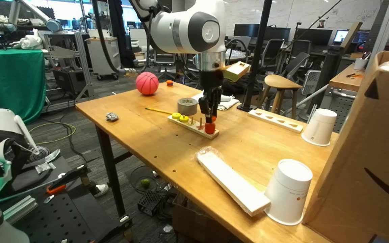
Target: Move the right and middle blocks blocks to the first right position, respectively
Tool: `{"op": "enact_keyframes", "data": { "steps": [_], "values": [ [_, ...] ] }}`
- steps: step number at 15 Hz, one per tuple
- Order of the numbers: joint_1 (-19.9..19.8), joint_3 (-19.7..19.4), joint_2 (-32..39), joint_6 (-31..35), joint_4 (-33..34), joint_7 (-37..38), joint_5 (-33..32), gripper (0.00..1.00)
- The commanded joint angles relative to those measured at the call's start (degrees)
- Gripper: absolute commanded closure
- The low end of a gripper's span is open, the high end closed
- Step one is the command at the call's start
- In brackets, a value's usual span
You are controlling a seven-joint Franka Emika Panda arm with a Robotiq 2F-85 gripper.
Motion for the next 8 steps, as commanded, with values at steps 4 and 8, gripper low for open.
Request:
{"op": "enact_keyframes", "data": {
  "steps": [4, 8],
  "values": [
    [-0.1, 0.1, -0.9, -0.7, -1.1, 1.2, -0.2, 0.26],
    [-0.1, 0.7, -2.4, 0.0, -1.9, 0.6, 0.4, 0.00]
  ]
}}
